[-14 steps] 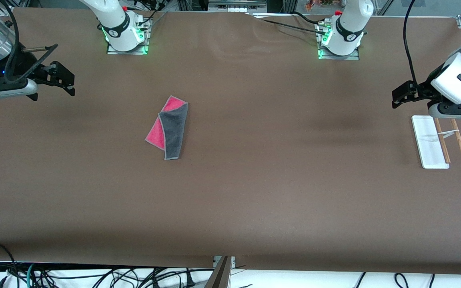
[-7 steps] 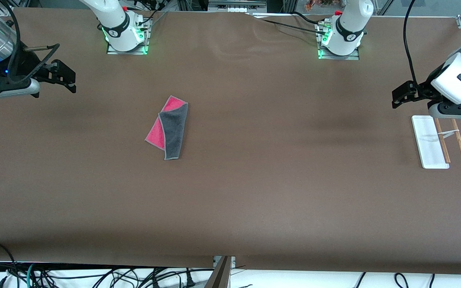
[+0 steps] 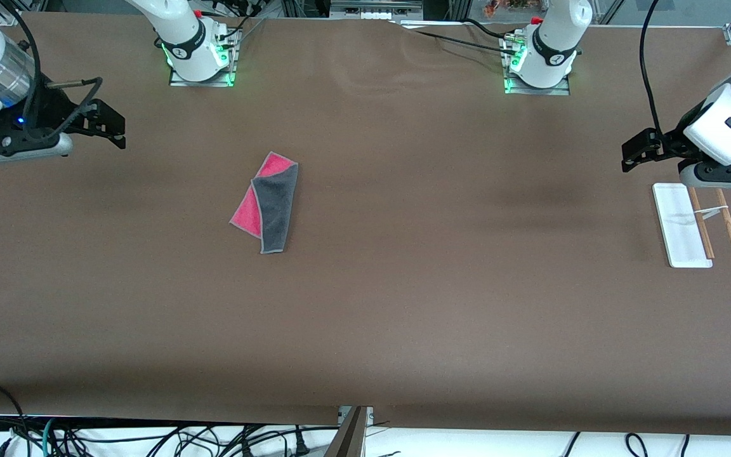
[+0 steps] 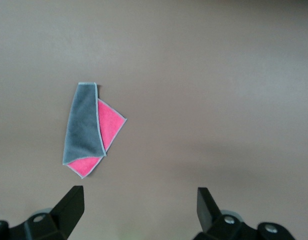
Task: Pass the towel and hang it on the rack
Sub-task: 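Reach the right gripper down to the grey-and-pink towel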
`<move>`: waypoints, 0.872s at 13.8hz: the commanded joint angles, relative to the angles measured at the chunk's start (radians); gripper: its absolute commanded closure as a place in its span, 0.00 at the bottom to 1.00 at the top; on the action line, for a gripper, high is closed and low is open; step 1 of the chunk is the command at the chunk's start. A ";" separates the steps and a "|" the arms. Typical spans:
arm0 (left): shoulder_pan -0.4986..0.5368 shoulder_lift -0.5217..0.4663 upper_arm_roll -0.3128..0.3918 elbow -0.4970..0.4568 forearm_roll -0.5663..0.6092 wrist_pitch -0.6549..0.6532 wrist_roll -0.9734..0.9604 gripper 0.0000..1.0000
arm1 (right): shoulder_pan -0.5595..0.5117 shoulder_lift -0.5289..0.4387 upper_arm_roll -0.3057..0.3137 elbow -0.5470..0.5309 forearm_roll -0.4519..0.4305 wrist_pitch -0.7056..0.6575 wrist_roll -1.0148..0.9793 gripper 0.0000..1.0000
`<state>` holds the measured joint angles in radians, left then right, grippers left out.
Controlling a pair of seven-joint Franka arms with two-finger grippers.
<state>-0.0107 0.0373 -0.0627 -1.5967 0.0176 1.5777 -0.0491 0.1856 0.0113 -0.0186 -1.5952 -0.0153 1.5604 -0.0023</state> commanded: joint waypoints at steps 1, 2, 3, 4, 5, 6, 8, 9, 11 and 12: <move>0.003 0.001 -0.003 0.006 0.019 0.002 -0.002 0.00 | 0.026 0.021 0.017 -0.023 0.005 -0.008 0.028 0.00; 0.003 0.001 -0.003 0.006 0.019 0.002 0.000 0.00 | 0.046 0.038 0.020 -0.052 0.005 0.019 0.107 0.00; 0.003 0.001 -0.003 0.006 0.019 0.002 0.000 0.00 | 0.073 0.058 0.023 -0.087 0.005 0.064 0.211 0.00; 0.003 0.001 -0.003 0.006 0.019 0.001 -0.002 0.00 | 0.113 0.099 0.022 -0.104 0.006 0.104 0.299 0.00; 0.003 0.001 -0.003 0.006 0.019 0.002 -0.002 0.00 | 0.127 0.137 0.023 -0.109 0.012 0.130 0.362 0.00; 0.003 0.001 -0.003 0.006 0.019 0.001 0.000 0.00 | 0.138 0.177 0.023 -0.112 0.065 0.153 0.417 0.00; 0.003 0.001 -0.003 0.006 0.019 0.001 -0.002 0.00 | 0.164 0.210 0.023 -0.179 0.126 0.238 0.505 0.00; 0.003 0.001 -0.003 0.006 0.019 0.001 -0.002 0.00 | 0.181 0.208 0.023 -0.243 0.127 0.298 0.556 0.00; 0.003 0.001 -0.003 0.006 0.019 0.001 -0.002 0.00 | 0.213 0.184 0.045 -0.386 0.130 0.418 0.671 0.00; 0.003 0.001 -0.003 0.006 0.019 0.001 -0.002 0.00 | 0.213 0.171 0.075 -0.447 0.130 0.470 0.730 0.00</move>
<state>-0.0101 0.0375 -0.0626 -1.5967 0.0176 1.5777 -0.0491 0.3817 0.2557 0.0216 -1.8906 0.1047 1.9328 0.6188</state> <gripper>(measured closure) 0.000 0.000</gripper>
